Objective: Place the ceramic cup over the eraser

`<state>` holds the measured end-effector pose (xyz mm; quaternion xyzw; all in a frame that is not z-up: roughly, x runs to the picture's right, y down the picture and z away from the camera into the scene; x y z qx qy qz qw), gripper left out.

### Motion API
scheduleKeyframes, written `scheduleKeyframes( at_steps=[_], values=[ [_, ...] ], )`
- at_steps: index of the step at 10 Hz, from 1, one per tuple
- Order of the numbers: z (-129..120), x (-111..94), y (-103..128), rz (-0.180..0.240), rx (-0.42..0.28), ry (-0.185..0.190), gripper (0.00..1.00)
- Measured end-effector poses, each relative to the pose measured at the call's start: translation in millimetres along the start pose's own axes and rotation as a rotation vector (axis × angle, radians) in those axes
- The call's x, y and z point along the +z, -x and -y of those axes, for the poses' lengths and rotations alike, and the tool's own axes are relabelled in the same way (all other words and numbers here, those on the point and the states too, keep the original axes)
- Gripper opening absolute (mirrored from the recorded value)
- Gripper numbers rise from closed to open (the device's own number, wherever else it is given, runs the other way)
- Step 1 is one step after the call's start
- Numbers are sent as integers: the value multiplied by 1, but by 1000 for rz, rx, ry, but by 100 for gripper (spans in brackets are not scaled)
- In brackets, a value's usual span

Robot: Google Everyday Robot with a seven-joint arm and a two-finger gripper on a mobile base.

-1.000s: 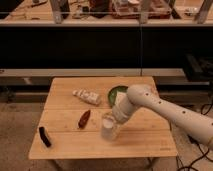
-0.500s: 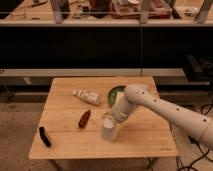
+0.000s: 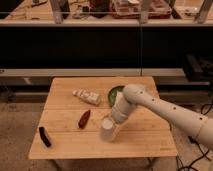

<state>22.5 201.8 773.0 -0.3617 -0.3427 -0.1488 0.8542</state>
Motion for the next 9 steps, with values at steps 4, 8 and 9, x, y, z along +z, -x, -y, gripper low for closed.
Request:
scheduleKeyframes(
  at_steps=[4,8,9],
  values=[
    [1,-30,31,87,-14,-2,0],
    [16,-56,80,97,-102,-22,0],
    [26,-57,103,90,-147,-26,0]
  ],
)
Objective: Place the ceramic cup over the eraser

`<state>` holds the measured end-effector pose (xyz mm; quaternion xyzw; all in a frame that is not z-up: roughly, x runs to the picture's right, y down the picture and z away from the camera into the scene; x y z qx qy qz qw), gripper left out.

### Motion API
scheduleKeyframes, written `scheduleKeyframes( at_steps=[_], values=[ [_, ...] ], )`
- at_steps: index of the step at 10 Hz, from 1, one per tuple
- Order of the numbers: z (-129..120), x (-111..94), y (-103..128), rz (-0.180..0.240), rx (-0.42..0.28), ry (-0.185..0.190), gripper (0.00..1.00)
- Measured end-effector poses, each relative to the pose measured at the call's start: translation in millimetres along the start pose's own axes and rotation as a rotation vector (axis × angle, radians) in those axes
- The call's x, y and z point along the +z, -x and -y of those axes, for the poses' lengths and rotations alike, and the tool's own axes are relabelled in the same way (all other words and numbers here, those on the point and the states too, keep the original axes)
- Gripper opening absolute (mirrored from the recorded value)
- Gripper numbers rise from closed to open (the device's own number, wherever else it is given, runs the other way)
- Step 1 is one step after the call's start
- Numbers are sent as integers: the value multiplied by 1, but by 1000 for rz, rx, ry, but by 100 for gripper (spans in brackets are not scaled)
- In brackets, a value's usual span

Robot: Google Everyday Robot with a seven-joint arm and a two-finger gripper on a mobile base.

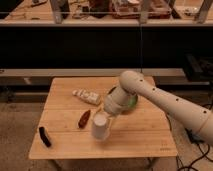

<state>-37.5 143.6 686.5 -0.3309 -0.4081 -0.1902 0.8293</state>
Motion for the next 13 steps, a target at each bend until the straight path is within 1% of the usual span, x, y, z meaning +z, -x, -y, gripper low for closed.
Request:
scheduleKeyframes(
  at_steps=[1,2,3,4,10,11,12,13],
  values=[
    [7,3,13,-1,-24,2,0],
    [15,11,32,2,-55,11,0],
    [21,16,44,7,-75,13,0],
    [18,15,40,4,-68,17,0],
    [19,16,41,9,-68,15,0],
    [20,15,42,18,-78,9,0],
    [27,14,50,45,-118,-1,0],
    [41,15,67,93,-189,-13,0]
  ],
)
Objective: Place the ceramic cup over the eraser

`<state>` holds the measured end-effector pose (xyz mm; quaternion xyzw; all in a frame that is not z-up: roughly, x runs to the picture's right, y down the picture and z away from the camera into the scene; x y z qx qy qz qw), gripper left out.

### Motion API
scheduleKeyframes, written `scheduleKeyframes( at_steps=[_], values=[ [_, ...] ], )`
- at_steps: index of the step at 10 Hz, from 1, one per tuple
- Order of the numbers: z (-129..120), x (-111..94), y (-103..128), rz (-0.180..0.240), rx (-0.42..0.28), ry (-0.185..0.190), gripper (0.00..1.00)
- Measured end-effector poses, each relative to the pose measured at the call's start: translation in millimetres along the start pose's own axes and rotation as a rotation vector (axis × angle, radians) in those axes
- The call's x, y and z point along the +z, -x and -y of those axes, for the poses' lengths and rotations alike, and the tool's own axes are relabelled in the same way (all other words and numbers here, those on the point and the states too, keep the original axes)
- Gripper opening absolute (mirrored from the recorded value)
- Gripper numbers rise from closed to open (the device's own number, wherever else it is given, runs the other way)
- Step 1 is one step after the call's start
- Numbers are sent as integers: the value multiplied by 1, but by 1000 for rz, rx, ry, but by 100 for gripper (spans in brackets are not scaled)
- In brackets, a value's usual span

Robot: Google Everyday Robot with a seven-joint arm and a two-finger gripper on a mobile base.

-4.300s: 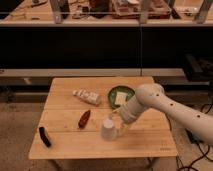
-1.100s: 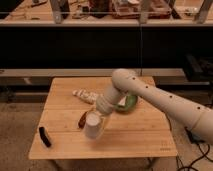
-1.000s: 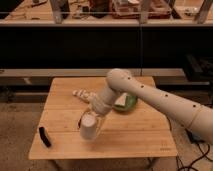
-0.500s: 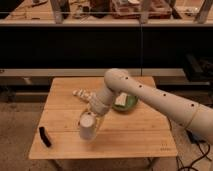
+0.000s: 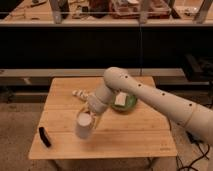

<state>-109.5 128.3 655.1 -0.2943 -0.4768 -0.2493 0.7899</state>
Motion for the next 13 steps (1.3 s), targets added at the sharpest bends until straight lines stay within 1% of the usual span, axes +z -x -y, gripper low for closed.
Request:
scheduleKeyframes(
  at_steps=[1,2,3,4,5,6,7,9,10,12,13],
  values=[
    [13,2,12,36,-57,-10,0],
    [22,4,18,59,-103,-10,0],
    [38,6,27,86,-165,-6,0],
    [55,12,37,105,-222,11,0],
    [70,19,47,120,-268,29,0],
    [80,25,52,129,-295,48,0],
    [97,39,67,150,-346,86,0],
    [118,59,88,176,-411,139,0],
    [127,69,99,185,-443,172,0],
    [138,82,106,179,-471,214,0],
    [142,89,102,163,-470,236,0]
  ],
)
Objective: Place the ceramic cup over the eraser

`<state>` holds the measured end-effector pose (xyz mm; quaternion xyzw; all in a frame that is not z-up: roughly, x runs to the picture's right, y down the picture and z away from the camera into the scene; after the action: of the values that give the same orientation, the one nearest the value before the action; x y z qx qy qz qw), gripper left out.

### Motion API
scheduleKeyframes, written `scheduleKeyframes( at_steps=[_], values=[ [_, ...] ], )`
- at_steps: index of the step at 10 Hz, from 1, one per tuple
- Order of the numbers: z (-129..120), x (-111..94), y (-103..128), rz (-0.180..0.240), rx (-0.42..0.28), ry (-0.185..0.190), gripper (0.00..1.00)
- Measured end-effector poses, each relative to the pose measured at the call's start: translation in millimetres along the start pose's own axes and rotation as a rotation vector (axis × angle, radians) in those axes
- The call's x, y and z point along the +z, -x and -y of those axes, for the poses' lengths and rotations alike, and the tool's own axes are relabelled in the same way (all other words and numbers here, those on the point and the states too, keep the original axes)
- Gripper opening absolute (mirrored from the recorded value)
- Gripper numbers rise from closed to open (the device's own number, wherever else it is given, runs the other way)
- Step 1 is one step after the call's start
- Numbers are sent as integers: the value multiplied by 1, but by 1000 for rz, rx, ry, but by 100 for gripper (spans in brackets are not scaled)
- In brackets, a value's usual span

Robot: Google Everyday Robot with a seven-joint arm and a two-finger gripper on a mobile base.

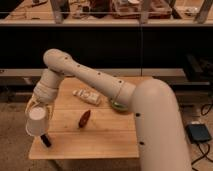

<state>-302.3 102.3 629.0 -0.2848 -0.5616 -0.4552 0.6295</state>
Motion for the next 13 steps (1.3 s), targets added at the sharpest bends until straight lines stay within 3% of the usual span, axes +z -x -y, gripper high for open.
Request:
scheduleKeyframes(
  at_steps=[6,10,13],
  values=[
    [-3,18,-23,-45,45,100,0],
    [-32,18,-10,10,67,206,0],
    [-38,22,-9,26,81,235,0]
  ],
)
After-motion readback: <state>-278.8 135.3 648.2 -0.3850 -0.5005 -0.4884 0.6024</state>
